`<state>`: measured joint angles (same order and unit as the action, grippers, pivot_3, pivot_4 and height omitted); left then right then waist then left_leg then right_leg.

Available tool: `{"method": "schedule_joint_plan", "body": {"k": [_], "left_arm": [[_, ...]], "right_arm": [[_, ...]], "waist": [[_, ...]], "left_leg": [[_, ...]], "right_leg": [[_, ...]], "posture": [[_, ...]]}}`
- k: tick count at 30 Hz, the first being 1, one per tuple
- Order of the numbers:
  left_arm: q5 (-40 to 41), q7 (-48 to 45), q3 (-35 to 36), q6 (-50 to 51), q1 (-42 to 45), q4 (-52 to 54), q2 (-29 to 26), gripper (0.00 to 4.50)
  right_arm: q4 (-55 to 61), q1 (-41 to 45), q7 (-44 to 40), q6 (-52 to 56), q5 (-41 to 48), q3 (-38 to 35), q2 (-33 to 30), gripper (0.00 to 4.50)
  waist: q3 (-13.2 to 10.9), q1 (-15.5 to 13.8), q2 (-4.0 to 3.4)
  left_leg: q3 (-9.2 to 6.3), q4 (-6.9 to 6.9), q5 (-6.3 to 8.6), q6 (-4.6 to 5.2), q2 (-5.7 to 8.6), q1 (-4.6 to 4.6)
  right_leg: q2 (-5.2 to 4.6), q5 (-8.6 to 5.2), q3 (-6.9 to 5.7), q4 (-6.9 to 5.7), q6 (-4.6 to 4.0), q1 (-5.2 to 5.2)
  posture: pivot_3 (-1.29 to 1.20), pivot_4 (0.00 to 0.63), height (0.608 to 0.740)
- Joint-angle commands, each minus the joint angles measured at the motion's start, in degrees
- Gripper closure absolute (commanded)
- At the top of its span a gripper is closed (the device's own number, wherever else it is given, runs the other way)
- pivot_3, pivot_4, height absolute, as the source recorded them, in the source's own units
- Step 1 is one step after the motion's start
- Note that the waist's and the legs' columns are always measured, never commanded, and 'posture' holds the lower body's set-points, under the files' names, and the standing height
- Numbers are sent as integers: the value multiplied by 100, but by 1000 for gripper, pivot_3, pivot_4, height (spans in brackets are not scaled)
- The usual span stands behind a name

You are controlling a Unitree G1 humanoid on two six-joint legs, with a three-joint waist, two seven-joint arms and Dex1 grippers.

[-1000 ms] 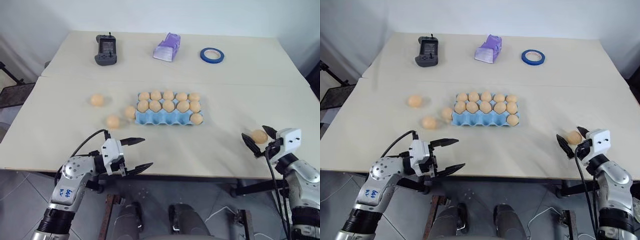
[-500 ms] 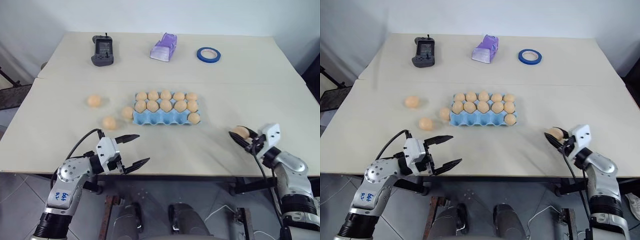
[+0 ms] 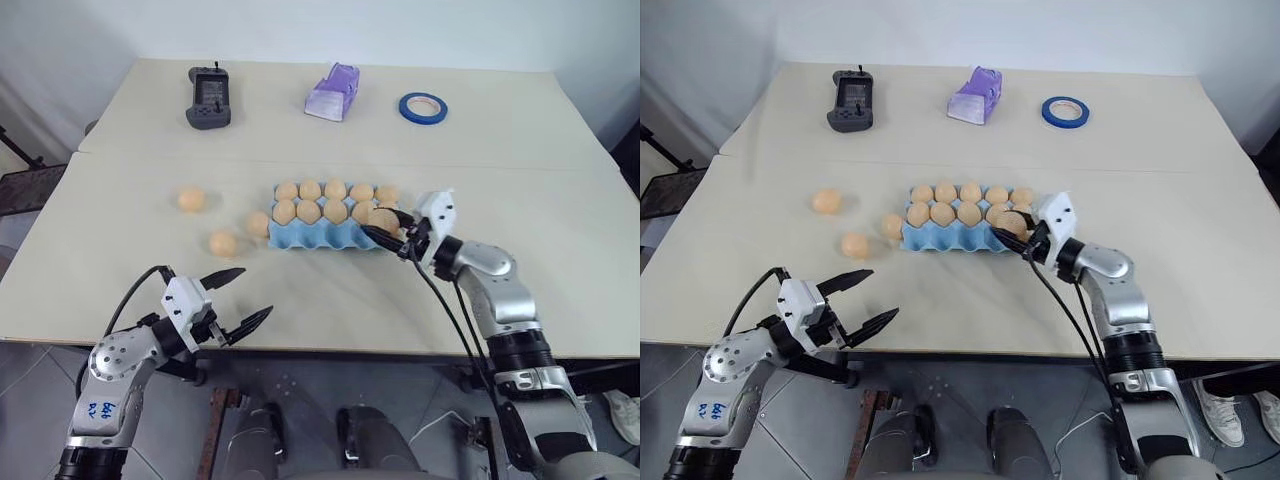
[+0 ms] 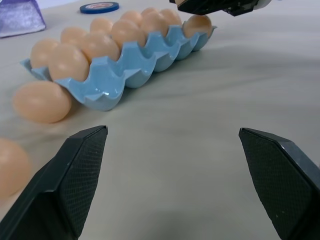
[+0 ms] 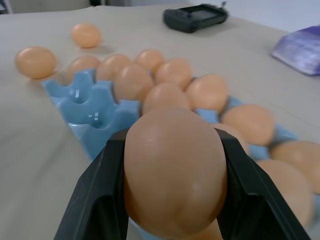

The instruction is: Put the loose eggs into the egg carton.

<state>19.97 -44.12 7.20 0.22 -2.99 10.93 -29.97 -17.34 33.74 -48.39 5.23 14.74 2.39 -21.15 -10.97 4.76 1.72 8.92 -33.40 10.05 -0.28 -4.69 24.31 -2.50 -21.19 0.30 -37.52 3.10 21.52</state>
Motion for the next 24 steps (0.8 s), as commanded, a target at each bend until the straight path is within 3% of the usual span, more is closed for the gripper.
{"method": "schedule_joint_plan", "body": {"k": [1, 7, 10, 16, 24], "left_arm": [[34, 128, 130, -61, -134, 354, 29, 0], [33, 227, 159, -55, -241, 452, 48, 0], [39, 269, 197, -57, -273, 447, 36, 0], [150, 410, 584, 0, -511, 389, -4, 0], [477, 1001, 1517, 256, -1106, 331, 273, 0]], "right_arm": [[25, 252, 1, 68, 20, 27, 120, 2098], [138, 253, -54, 143, 35, -43, 53, 136], [369, 83, -299, 44, 217, -209, -136, 61], [954, -880, -1659, -626, 896, -594, -742, 61], [530, -1713, -2841, -1584, 983, -734, -1313, 61]], "waist": [[0, 8, 0], [0, 17, 0], [0, 11, 0], [0, -15, 1], [-1, 39, 4]], "left_leg": [[1, 0, 0, 0, 0, 0], [3, 0, 0, 0, -1, -1], [3, 0, 0, 0, -1, -1], [3, 11, 1, 2, 0, -1], [2, -5, 1, 3, -5, -13]], "right_leg": [[0, 0, 0, 0, 0, 1], [1, 0, 2, -2, 0, 1], [1, 0, 2, -1, 0, 1], [1, 0, 0, 12, 1, -4], [8, 0, 5, 5, 0, -9]], "posture": [[0, 150, 740], [0, 150, 740], [0, 150, 740], [0, 150, 740], [0, 150, 740]]}}
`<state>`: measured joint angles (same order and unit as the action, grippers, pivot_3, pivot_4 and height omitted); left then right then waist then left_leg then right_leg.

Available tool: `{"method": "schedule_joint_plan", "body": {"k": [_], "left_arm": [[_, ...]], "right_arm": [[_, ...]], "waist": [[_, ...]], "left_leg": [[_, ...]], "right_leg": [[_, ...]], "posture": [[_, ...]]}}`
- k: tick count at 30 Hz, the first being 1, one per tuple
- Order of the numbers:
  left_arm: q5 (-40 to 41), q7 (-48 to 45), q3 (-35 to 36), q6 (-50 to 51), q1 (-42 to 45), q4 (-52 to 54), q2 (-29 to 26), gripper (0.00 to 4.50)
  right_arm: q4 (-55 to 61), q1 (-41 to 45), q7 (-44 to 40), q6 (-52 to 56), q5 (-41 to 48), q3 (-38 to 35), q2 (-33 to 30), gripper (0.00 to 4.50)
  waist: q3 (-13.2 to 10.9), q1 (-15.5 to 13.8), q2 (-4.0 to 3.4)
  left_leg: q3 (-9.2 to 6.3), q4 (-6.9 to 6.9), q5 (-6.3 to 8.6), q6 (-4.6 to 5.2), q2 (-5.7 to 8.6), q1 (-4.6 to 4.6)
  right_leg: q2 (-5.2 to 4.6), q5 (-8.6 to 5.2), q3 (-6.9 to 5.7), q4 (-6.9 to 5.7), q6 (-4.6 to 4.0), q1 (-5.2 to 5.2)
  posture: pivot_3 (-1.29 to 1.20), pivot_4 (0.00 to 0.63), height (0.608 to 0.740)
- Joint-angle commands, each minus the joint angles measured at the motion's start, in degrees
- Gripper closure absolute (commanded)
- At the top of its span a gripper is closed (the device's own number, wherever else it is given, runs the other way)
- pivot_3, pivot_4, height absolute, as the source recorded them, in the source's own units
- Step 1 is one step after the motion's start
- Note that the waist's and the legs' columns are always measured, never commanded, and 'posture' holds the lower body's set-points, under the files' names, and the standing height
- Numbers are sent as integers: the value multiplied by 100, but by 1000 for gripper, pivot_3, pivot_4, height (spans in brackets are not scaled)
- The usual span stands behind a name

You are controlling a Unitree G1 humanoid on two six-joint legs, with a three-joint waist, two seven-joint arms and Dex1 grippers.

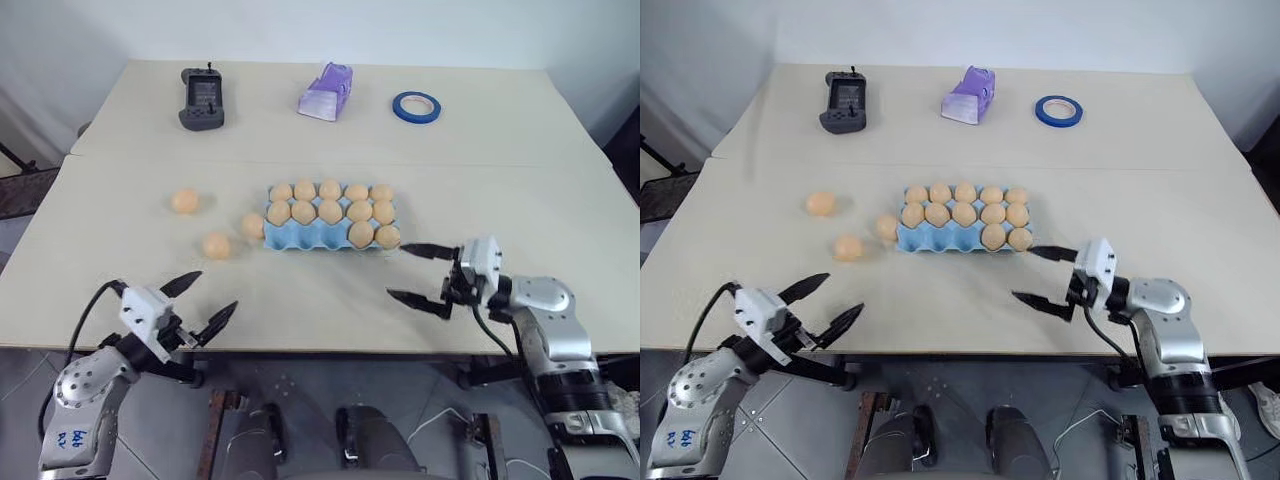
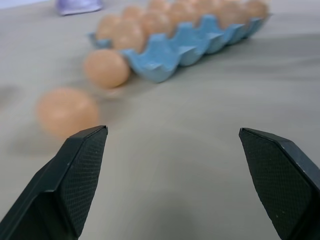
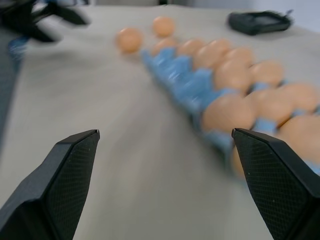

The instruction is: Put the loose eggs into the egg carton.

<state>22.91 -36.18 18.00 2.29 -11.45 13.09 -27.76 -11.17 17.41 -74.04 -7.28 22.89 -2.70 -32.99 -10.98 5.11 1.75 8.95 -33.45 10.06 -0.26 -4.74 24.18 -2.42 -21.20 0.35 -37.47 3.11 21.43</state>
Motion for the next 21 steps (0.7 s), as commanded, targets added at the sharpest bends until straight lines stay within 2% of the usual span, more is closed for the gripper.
{"method": "schedule_joint_plan", "body": {"k": [1, 6, 8, 9, 14, 18, 21], "left_arm": [[206, 266, 541, 54, -337, 132, 85, 0], [347, 566, 858, 184, -402, 187, 209, 0], [387, 619, 867, 264, -389, 218, 232, 0], [362, 619, 823, 293, -379, 242, 212, 0], [242, 750, 518, 534, 115, 154, 156, 0], [112, 941, 245, 805, 941, -203, 120, 0], [-108, 968, 8, 852, 1506, -643, 95, 0]], "right_arm": [[-161, -109, -306, -384, 187, -252, -130, 61], [-315, -151, -414, -547, 260, -213, 42, 61], [-258, -140, -390, -483, 309, -168, 134, 61], [-209, -122, -352, -445, 317, -143, 183, 61], [413, -137, -10, -20, 714, -182, 539, 61], [684, -254, -118, 56, 684, -69, 471, 61], [655, -255, -100, -6, 625, -58, 470, 61]], "waist": [[-1, 6, 3], [-2, -26, 4], [-2, -28, 5], [-2, -25, 5], [-2, -28, 4], [-1, -70, 5], [-1, -74, 5]], "left_leg": [[-1, -5, 0, 0, -1, -2], [-7, -14, 3, 0, 2, 1], [-11, -15, 4, 0, 3, 0], [-12, -15, 4, 0, 3, 1], [-15, -14, 4, 0, 3, 1], [-24, -13, 2, -2, 4, 1], [-23, -12, 3, -2, 5, 3]], "right_leg": [[0, 0, 0, 0, 0, -2], [-9, -1, -3, 4, -4, -8], [-12, -17, -5, 6, -36, -10], [-12, -49, -5, 6, -93, -13], [-10, -35, -8, 2, -69, -13], [-10, -2, -21, 2, -7, -20], [-10, 1, -20, 5, -3, -22]], "posture": [[0, 150, 740], [0, 150, 740], [0, 150, 740], [0, 150, 740], [0, 150, 740], [0, 150, 740], [0, 150, 740]]}}
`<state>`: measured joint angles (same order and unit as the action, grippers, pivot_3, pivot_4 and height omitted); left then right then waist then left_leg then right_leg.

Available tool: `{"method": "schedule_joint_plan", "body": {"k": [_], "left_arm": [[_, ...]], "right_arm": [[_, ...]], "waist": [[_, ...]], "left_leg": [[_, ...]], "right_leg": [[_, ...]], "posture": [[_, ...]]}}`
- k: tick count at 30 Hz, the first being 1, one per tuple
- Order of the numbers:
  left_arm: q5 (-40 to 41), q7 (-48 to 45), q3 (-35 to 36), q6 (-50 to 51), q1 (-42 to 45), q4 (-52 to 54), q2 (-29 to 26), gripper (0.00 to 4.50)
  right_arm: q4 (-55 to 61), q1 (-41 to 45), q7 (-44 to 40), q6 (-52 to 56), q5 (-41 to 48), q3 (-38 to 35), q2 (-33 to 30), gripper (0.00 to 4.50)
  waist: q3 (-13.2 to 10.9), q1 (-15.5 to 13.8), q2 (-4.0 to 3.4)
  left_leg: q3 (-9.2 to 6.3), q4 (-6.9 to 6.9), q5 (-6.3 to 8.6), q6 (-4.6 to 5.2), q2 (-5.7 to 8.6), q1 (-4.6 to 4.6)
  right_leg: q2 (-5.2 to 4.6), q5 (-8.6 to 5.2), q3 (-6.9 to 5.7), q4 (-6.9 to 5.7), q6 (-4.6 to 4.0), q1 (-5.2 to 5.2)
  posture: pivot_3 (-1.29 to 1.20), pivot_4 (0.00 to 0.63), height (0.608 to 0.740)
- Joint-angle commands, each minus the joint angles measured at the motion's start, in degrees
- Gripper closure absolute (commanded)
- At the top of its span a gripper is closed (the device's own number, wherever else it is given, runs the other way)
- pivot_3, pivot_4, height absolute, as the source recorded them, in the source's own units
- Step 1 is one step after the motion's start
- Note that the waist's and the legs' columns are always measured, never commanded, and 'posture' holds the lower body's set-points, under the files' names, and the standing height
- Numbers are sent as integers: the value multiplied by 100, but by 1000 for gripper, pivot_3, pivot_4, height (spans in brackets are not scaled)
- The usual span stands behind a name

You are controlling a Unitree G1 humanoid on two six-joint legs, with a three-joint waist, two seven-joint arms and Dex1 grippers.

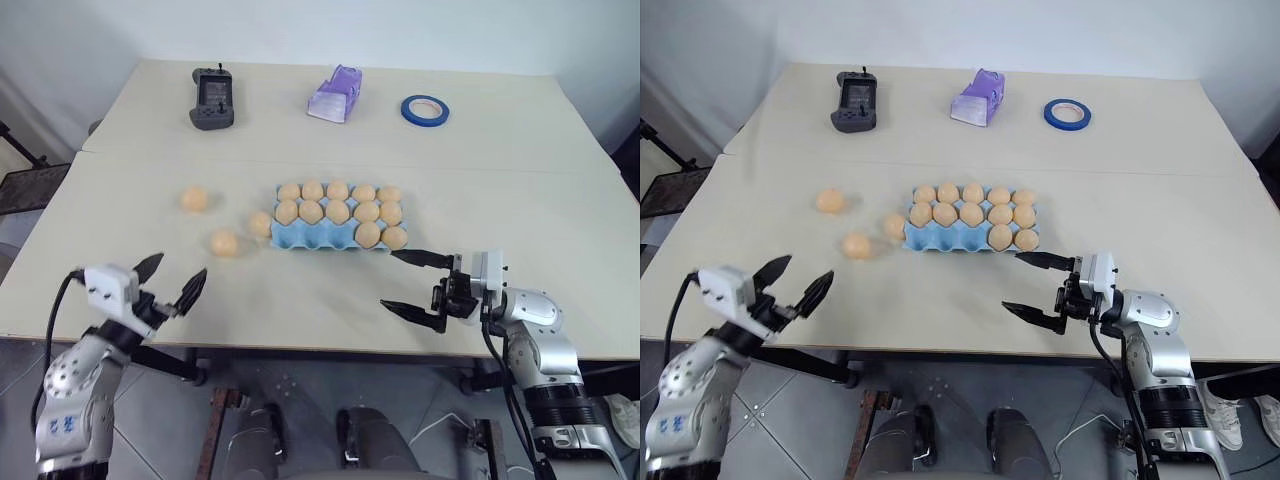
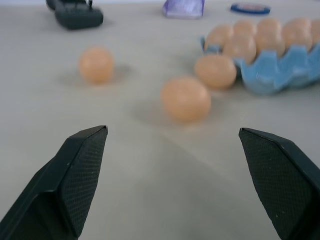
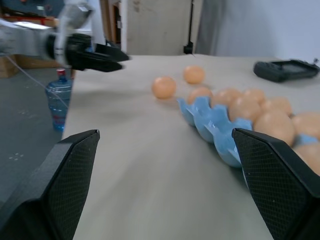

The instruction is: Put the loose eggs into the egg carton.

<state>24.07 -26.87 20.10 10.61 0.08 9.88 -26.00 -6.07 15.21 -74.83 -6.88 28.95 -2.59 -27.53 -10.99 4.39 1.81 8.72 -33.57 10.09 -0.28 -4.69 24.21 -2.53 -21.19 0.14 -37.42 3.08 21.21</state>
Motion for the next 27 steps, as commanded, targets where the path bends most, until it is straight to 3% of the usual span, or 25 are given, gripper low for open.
{"method": "schedule_joint_plan", "body": {"k": [1, 10, 13, 18, 19, 23, 27], "left_arm": [[-260, 0, -277, -4, 561, -510, -68, 0], [-749, -197, -901, -318, 1819, -2172, 122, 0], [-788, -288, -965, -380, 1971, -2442, 126, 604], [-789, -391, -975, -421, 1999, -2515, 122, 2135], [-793, -405, -975, -415, 2015, -2531, 118, 2274], [-416, -1369, -1438, -490, 2214, -1540, 165, 2324], [-442, -1722, -1875, -366, 2588, -1660, 449, 2324]], "right_arm": [[138, -41, -25, -59, 8, -64, -87, 61], [287, -107, 187, 19, -5, -83, -95, 61], [333, -145, 272, 24, -9, -106, -99, 0], [358, -180, 376, 14, -10, -125, -100, 0], [339, -165, 393, 7, -18, -122, -94, 0], [282, -235, 554, -100, -104, -187, -88, 0], [264, -288, 675, -120, -120, -239, -102, 0]], "waist": [[0, 3, 0], [-1, 11, 1], [-1, 0, 1], [-1, -9, 1], [-1, -11, 1], [-2, -47, 4], [-2, -156, 3]], "left_leg": [[2, 2, 0, 1, 2, -1], [7, 4, -5, -2, -1, 2], [8, 3, -6, -2, -1, 2], [7, -12, -6, -4, -2, 2], [7, -13, -6, -4, -2, 2], [7, -14, -6, -4, -2, 4], [8, -19, -6, -5, 0, 3]], "right_leg": [[-1, 0, 1, 0, 1, -1], [10, 0, 5, -8, 3, 11], [11, 0, 4, -11, 3, 15], [11, 1, 5, -23, 5, 13], [10, 2, 5, -24, 6, 13], [9, 2, 3, -27, 6, 13], [9, 2, 3, -27, 6, 10]], "posture": [[0, 150, 740], [0, 150, 740], [0, 150, 740], [0, 150, 740], [0, 150, 740], [0, 150, 740], [0, 150, 740]]}}
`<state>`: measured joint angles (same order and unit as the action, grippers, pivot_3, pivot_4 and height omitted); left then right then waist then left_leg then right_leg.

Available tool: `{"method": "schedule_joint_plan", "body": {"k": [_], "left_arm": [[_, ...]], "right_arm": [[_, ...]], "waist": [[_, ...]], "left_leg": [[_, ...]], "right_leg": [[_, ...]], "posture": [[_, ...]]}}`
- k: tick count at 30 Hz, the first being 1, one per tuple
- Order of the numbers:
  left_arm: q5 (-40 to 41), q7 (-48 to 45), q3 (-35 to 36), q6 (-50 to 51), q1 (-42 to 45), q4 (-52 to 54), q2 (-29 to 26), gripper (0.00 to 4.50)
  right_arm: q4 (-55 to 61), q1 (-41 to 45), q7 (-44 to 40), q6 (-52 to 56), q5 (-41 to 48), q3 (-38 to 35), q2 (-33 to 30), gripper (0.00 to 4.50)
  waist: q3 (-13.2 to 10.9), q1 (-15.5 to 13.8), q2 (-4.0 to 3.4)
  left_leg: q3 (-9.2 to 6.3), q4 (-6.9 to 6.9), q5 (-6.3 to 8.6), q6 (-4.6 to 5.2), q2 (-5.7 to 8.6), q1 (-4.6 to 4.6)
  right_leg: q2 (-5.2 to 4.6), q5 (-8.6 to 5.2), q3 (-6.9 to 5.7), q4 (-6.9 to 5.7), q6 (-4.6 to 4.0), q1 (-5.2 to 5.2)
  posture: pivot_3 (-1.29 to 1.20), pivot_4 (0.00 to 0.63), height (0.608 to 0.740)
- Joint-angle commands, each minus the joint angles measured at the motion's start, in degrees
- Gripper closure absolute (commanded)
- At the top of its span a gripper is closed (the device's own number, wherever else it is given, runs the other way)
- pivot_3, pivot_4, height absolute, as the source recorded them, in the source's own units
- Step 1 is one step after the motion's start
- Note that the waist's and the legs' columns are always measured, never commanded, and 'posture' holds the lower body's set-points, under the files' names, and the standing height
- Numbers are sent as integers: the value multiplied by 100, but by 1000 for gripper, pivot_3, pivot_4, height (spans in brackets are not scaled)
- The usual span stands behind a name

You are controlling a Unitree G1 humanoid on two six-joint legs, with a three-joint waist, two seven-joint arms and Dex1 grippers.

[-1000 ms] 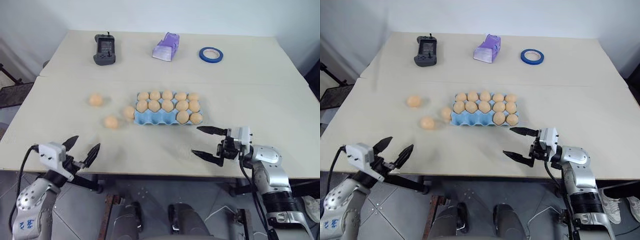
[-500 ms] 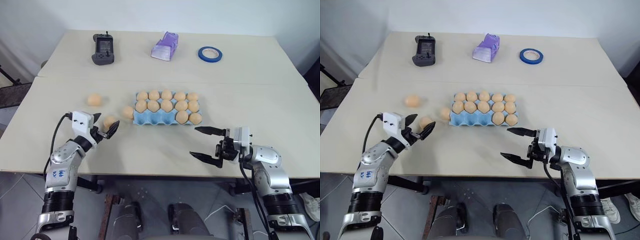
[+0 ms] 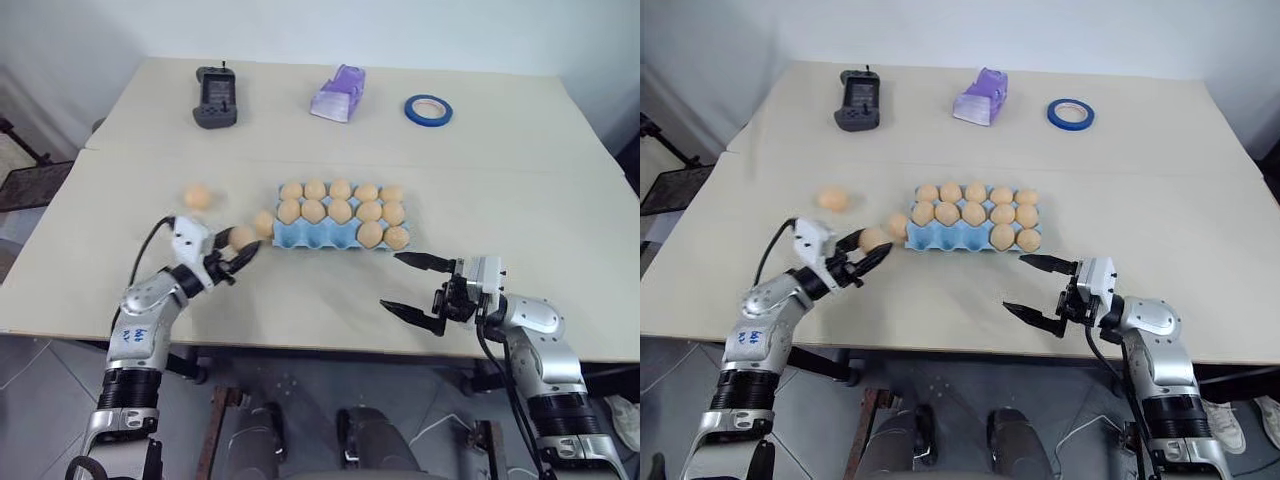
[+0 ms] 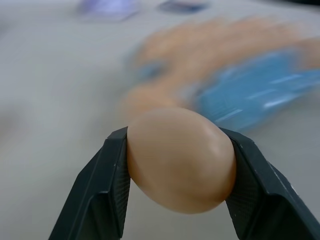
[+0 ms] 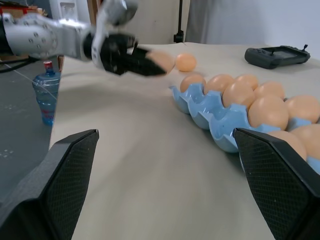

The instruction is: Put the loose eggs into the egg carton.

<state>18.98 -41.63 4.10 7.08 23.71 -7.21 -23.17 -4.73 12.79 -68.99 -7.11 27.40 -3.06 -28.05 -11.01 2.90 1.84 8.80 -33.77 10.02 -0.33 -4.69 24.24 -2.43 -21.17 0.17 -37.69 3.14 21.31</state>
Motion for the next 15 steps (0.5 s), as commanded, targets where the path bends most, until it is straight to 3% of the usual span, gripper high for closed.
{"method": "schedule_joint_plan", "body": {"k": [1, 8, 15], "left_arm": [[26, -298, -366, 11, 313, -33, 226, 2324], [-449, -422, -882, -540, 1508, -1484, 1016, 2324], [-661, -497, -873, -1129, 2271, -2926, 1421, 2324]], "right_arm": [[126, -53, 107, -101, 33, -194, -54, 0], [336, -237, 338, -147, -14, -242, -49, 0], [622, -452, 597, -140, -34, -297, -28, 0]], "waist": [[0, -5, 0], [-1, -6, 2], [-2, 11, 4]], "left_leg": [[0, -4, 0, 1, 0, -1], [-2, -19, 2, 9, 3, 2], [-5, -18, -6, 20, -1, 2]], "right_leg": [[0, 0, 2, 0, 0, -1], [1, 5, 8, 1, 9, -3], [12, 5, 4, 1, 10, -2]], "posture": [[0, 150, 740], [0, 150, 740], [0, 150, 740]]}}
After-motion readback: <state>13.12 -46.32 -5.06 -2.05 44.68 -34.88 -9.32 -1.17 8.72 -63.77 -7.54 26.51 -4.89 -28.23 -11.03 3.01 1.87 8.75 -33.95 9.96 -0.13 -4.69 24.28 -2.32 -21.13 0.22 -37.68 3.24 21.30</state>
